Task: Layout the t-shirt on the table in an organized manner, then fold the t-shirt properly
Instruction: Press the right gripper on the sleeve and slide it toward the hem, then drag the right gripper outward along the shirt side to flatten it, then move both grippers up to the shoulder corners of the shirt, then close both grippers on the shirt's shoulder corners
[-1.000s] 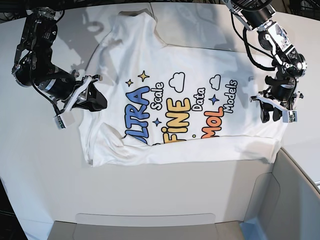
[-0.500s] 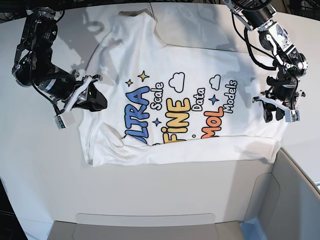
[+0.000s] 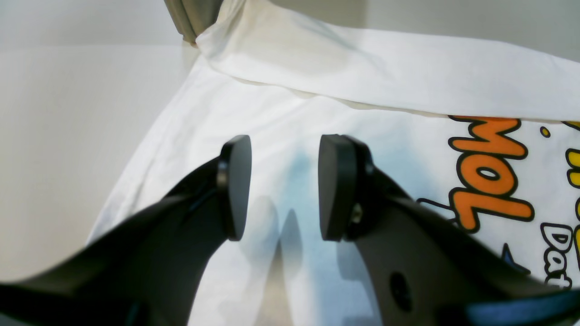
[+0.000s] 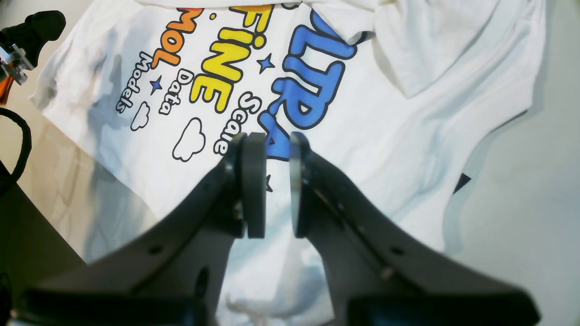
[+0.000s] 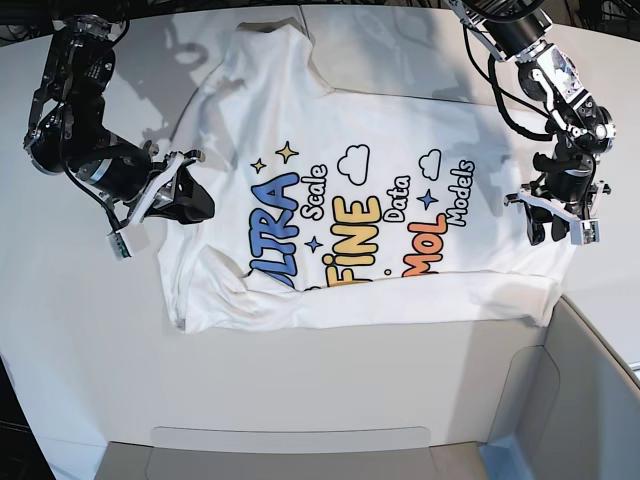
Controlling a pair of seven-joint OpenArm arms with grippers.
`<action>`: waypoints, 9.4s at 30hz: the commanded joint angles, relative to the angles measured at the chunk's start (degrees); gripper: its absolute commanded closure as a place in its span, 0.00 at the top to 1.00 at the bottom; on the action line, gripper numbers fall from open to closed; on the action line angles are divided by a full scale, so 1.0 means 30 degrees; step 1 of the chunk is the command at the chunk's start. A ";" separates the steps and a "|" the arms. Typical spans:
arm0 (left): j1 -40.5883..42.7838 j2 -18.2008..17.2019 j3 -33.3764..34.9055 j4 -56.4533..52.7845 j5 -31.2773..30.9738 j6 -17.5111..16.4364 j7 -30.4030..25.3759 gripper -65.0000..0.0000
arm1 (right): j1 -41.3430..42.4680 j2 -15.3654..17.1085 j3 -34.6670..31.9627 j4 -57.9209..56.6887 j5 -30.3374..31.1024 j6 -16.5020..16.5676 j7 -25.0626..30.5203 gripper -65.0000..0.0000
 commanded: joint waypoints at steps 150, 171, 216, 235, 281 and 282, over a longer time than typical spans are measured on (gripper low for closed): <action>-0.0450 -0.0236 0.4754 0.0334 -0.0220 -0.0026 -0.0472 0.39 | 1.0544 -0.1485 -0.6547 -1.8722 -0.8782 -0.2451 1.1586 0.03; -0.0216 -0.0236 0.4754 0.0334 -0.0220 -0.0026 -0.0472 0.39 | 1.3621 -0.1661 -0.0246 -2.1037 -0.5353 -0.2451 1.4340 0.00; 0.2158 -0.1261 -0.1986 0.1066 -0.0249 -0.0026 -0.0589 0.52 | -0.7038 0.3174 -0.2005 -0.2458 0.5577 -0.2627 0.8568 0.12; 0.2246 -0.1144 -0.1956 0.0949 -0.0249 -0.0026 -0.0501 0.52 | -1.2665 0.3877 -0.0569 -0.0260 0.5987 -0.6818 0.8568 0.12; 0.2275 -0.1086 -0.1956 0.0978 -0.0308 -0.0026 -0.0501 0.52 | -1.2753 -0.0167 0.1307 -0.0260 0.5694 -0.6993 0.6135 0.37; 0.2275 -0.1086 -0.1956 0.0978 -0.0308 -0.0026 -0.0501 0.52 | -1.2811 -0.0196 0.1365 -0.0260 0.5694 -0.6993 0.6135 0.37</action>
